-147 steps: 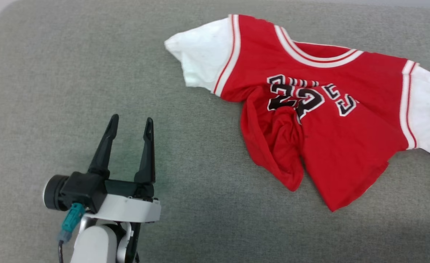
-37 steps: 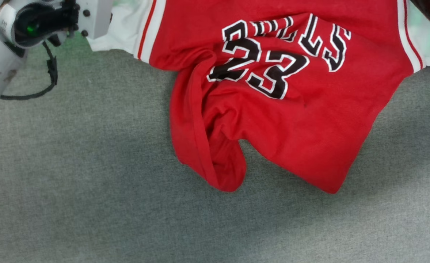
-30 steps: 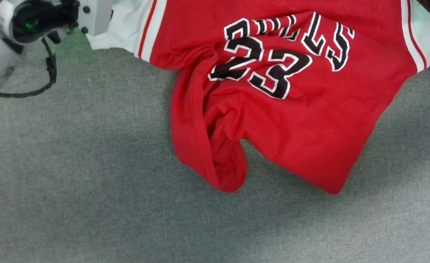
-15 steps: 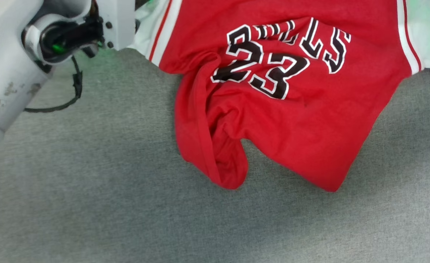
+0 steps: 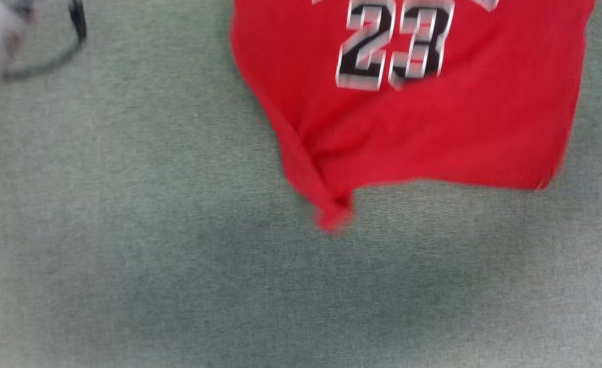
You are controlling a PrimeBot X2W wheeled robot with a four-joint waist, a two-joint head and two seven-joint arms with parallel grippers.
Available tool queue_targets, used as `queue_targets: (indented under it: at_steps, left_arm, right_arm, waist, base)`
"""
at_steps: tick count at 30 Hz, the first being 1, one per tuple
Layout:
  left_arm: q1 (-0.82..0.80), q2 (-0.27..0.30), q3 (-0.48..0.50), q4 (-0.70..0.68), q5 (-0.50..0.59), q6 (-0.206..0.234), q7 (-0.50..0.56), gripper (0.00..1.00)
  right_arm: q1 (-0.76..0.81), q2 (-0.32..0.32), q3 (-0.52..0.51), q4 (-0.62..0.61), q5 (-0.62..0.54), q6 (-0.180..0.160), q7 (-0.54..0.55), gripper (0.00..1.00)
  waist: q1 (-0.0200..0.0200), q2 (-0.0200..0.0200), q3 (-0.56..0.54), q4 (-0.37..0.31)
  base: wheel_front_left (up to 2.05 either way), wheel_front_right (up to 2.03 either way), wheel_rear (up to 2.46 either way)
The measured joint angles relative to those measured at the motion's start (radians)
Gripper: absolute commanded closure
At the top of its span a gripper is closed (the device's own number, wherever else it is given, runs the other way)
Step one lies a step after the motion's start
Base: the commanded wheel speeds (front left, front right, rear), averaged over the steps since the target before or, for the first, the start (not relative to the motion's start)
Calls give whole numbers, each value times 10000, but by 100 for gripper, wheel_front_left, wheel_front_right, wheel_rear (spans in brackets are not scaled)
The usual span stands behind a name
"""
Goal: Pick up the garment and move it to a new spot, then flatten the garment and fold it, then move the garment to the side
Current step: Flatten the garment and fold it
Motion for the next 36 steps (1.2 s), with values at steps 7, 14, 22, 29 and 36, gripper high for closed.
queue_targets:
  at_steps: [7, 14, 22, 29, 36]
  left_arm:
    - [-2293, -1091, 1051, 2330, 430, 205, -2228, 100]
    - [-3245, -1793, 1471, 3338, 686, 56, -2890, 100]
    - [-367, -865, 959, 1197, -213, 4, -1900, 100]
    - [2896, 1214, 320, -2940, -1103, 2, -1758, 100]
    - [5336, 3097, -709, -5302, -1145, 2, -1875, 100]
  right_arm:
    - [-2349, 836, -1595, 2230, -142, 2, -1923, 100]
    - [-3196, 1216, -2322, 3016, -564, 4, -2234, 100]
    - [-452, 1204, -1398, 1634, -265, 0, -1971, 100]
    - [2552, -261, -550, -1143, 706, -2, -1666, 100]
    - [5287, -2059, -228, -3981, 1511, 0, -943, 100]
  waist:
    - [1, 0, -118, 266]
    - [1, 0, -395, 340]
    - [0, 0, -818, 348]
    - [0, 0, -1152, 351]
    - [0, 0, -1648, 369]
  base:
    - [0, 0, 0]
    - [0, 0, 0]
    - [0, 0, 0]
    - [0, 0, 0]
    - [0, 0, 0]
